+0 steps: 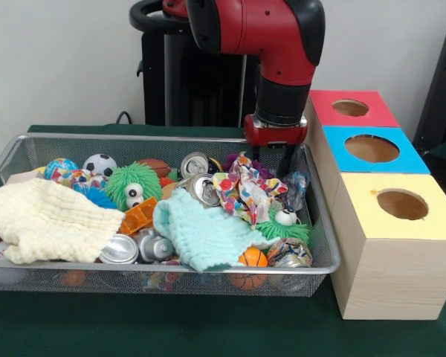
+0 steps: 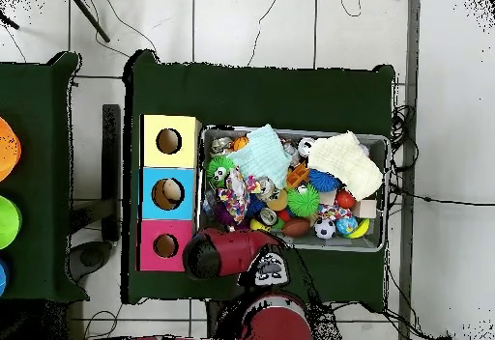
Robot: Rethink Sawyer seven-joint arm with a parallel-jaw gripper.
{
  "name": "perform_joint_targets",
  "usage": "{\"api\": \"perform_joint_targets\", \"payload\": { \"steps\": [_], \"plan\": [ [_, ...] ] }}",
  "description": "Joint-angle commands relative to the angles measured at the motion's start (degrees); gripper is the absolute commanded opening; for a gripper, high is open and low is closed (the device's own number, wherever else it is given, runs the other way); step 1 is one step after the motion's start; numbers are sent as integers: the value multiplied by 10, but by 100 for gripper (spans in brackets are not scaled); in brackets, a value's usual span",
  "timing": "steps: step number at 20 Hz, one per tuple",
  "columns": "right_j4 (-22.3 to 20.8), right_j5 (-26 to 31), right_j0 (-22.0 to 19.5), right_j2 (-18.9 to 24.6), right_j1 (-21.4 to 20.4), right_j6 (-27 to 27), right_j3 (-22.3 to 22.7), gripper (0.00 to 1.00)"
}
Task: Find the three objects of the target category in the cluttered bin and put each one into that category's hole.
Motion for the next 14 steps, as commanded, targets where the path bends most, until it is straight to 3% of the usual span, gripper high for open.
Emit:
{"api": "perform_joint_targets", "payload": {
  "steps": [1, 14],
  "plan": [
    [24, -7, 6, 37, 43, 96, -32, 100],
    [28, 11, -3, 32, 19, 102, 12, 100]
  ]
}}
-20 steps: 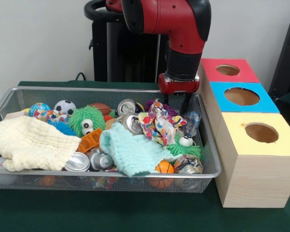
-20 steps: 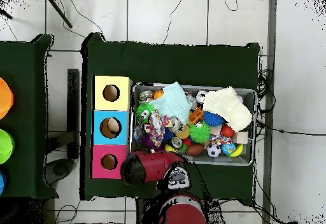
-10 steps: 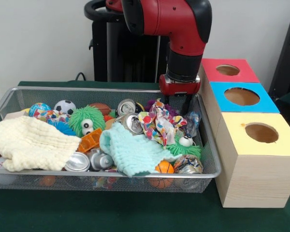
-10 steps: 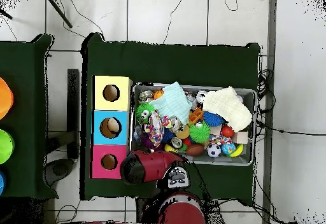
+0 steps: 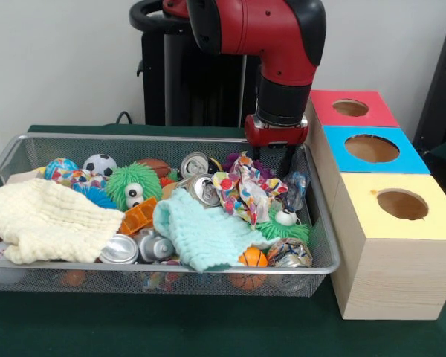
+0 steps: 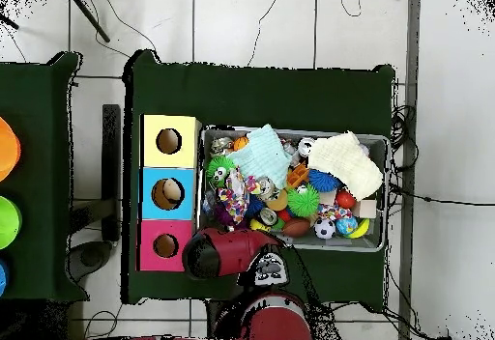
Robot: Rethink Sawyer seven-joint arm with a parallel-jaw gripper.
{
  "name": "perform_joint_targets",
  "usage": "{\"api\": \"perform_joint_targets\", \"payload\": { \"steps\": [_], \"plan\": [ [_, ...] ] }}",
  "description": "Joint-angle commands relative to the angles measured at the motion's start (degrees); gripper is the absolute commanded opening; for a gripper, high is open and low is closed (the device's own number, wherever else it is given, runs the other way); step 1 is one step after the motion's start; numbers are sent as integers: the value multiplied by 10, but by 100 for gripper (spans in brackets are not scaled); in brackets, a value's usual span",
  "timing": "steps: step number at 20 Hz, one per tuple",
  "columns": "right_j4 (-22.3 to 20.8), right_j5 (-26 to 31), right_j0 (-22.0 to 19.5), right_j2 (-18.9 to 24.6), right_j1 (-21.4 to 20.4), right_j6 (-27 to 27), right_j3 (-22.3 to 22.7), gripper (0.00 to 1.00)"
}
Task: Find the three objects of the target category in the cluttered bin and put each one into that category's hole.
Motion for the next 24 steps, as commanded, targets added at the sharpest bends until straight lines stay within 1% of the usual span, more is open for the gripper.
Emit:
{"api": "perform_joint_targets", "payload": {
  "steps": [1, 5, 7, 10, 11, 12, 13, 16, 24],
  "plan": [
    [22, 9, -4, 31, 15, 101, 13, 100],
    [17, 6, -7, 30, 1, 98, 23, 100],
    [20, 2, -4, 22, -6, 106, 32, 100],
    [27, -1, 2, 10, -12, 113, 28, 100],
    [29, 12, 1, 10, -14, 109, 30, 100],
    [25, 8, -4, 15, -15, 104, 27, 100],
    [24, 7, -6, 16, -17, 102, 30, 0],
    [24, 22, -4, 14, -14, 96, 28, 0],
    [29, 31, -1, 11, -15, 93, 15, 0]
  ]
}}
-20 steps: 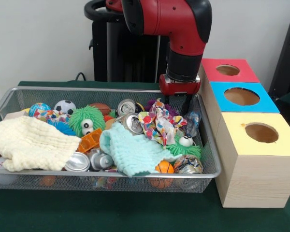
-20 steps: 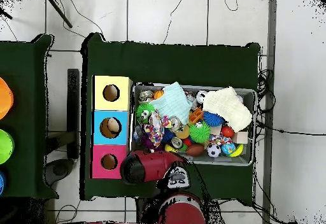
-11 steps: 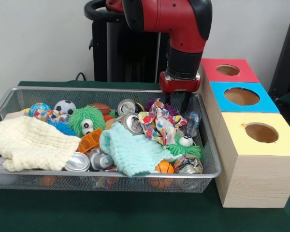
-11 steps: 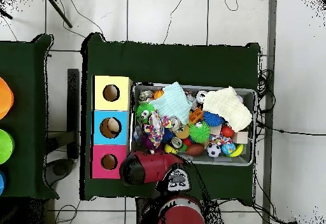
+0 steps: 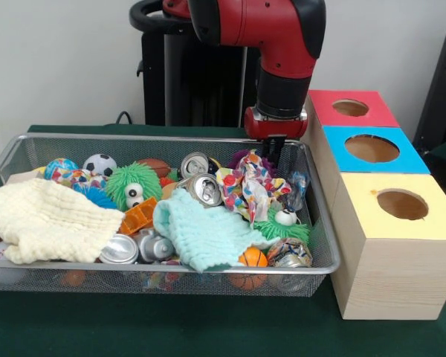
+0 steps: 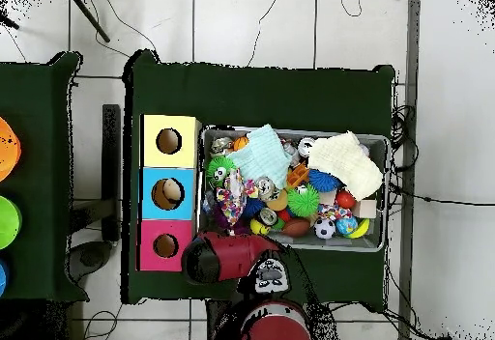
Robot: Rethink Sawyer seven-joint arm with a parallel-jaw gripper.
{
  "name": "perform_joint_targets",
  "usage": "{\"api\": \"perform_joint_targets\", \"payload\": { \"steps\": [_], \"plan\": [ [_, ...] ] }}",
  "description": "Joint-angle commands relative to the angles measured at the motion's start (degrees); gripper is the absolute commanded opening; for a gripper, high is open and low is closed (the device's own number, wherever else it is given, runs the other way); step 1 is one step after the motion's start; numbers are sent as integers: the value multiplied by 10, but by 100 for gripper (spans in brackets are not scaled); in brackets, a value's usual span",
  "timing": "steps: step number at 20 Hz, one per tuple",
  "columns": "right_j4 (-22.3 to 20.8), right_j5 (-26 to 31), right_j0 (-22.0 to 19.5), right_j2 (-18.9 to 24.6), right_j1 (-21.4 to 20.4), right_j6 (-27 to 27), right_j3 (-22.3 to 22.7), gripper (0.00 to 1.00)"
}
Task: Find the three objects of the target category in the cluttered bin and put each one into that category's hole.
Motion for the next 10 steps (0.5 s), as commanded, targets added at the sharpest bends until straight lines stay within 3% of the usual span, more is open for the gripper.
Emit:
{"api": "perform_joint_targets", "payload": {
  "steps": [1, 10],
  "plan": [
    [22, 29, -2, 15, 0, 93, -4, 0],
    [29, 39, -3, 15, -5, 94, -10, 0]
  ]
}}
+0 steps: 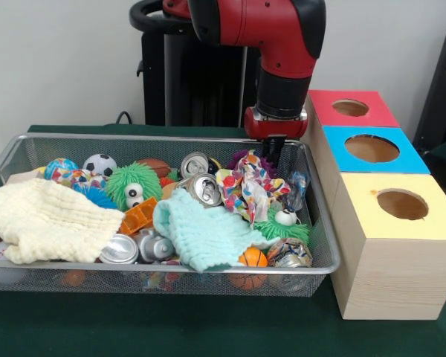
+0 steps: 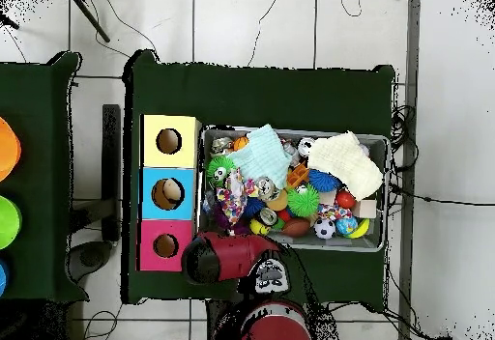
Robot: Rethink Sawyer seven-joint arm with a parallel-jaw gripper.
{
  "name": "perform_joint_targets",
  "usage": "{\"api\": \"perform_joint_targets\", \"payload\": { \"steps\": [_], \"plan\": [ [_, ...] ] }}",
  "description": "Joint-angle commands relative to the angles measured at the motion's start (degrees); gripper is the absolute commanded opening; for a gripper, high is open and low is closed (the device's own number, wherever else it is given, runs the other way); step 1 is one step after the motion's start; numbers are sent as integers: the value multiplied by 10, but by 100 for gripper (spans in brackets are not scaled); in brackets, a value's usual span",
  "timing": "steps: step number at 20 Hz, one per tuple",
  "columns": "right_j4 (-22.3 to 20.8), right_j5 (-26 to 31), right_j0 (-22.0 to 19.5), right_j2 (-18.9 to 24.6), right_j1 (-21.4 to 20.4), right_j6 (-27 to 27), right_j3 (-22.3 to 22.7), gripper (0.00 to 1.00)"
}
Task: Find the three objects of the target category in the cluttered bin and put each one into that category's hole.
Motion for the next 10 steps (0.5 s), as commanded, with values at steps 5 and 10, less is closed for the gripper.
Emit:
{"api": "perform_joint_targets", "payload": {
  "steps": [5, 10],
  "plan": [
    [31, 38, -2, 18, -2, 94, -15, 0],
    [35, 37, 3, 17, -4, 96, -16, 0]
  ]
}}
